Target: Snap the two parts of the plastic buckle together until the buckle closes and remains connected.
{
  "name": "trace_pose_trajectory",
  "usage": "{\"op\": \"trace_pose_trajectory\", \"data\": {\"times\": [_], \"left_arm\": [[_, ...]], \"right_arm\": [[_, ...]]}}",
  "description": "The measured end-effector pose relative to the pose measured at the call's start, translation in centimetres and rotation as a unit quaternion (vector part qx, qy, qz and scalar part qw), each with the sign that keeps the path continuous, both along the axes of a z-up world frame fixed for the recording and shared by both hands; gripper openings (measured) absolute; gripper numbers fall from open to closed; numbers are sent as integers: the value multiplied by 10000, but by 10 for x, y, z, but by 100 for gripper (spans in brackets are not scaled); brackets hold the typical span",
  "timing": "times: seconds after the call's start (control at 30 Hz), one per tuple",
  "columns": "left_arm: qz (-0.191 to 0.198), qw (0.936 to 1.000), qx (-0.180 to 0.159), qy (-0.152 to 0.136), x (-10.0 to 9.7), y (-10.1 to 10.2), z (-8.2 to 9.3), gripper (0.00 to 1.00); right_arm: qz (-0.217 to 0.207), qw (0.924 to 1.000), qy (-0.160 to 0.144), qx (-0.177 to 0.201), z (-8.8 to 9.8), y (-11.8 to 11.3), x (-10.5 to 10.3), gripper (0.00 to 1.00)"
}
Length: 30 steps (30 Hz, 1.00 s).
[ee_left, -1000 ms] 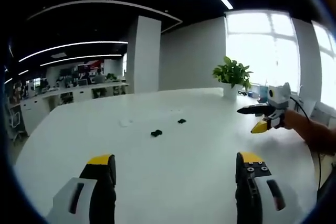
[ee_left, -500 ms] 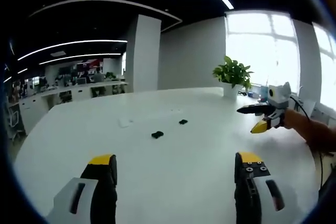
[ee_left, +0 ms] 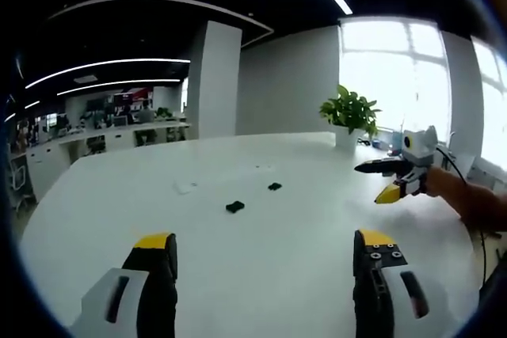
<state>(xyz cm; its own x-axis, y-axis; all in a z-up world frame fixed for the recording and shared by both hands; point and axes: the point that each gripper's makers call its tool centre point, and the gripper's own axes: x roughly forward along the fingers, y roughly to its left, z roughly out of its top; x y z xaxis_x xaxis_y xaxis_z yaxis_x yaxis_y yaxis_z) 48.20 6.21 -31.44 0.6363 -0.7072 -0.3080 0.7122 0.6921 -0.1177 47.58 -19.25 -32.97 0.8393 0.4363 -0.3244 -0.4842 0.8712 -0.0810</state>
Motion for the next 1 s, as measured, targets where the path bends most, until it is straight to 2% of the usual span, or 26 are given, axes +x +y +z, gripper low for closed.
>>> {"op": "trace_pose_trajectory", "data": {"times": [0.4,1.0], "left_arm": [[51,10000,-11,24,8,4,4,94],[53,9998,72,197,25,0,-5,95]], "right_arm": [[26,10000,24,3,-3,4,8,94],[19,9999,100,-2,-6,7,21,96]]}}
